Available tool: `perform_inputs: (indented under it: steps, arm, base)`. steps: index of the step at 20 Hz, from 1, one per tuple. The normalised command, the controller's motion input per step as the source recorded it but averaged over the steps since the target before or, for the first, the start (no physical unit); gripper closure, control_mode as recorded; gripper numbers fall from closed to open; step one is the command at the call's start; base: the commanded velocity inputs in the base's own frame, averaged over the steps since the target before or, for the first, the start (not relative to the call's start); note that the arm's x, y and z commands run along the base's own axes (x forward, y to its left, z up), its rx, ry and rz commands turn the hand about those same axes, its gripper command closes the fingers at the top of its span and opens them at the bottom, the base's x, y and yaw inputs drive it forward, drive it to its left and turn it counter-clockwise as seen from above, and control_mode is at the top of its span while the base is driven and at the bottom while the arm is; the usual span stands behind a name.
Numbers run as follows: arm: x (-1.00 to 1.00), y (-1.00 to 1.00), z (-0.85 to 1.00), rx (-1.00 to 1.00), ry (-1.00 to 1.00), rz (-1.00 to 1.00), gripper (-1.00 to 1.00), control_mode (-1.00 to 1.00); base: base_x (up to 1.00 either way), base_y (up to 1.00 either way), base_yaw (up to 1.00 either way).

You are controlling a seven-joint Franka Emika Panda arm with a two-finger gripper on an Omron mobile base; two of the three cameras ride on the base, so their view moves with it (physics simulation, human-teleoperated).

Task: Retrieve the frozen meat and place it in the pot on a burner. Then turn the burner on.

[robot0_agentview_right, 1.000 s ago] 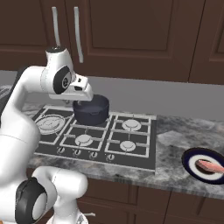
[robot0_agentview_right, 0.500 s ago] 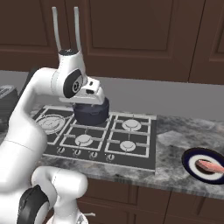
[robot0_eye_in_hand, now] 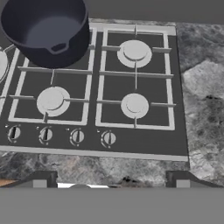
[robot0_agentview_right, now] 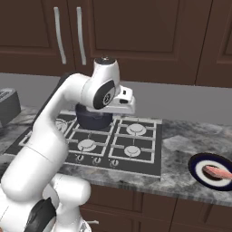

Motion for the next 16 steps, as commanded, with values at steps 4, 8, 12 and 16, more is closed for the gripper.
perform_inputs:
  steps: [4, 8, 12, 16]
  arm:
    - [0.0, -0.92, 0.0, -0.01, 0.0, 0.08, -1.0, -1.0]
    - [0.0, -0.91, 0.0, -0.11, 0.0, 0.08, -1.0, -1.0]
    - [-0.12, -0.84, 0.0, -0.19, 0.03, 0.0, -1.0, -1.0]
    - [-0.14, -0.71, -0.02, -0.16, 0.02, 0.0, -1.0, -1.0]
  base:
    - [0.0, 0.0, 0.0]
    - [0.0, 0.0, 0.0]
    - [0.0, 0.0, 0.0]
    - [0.0, 0.0, 0.0]
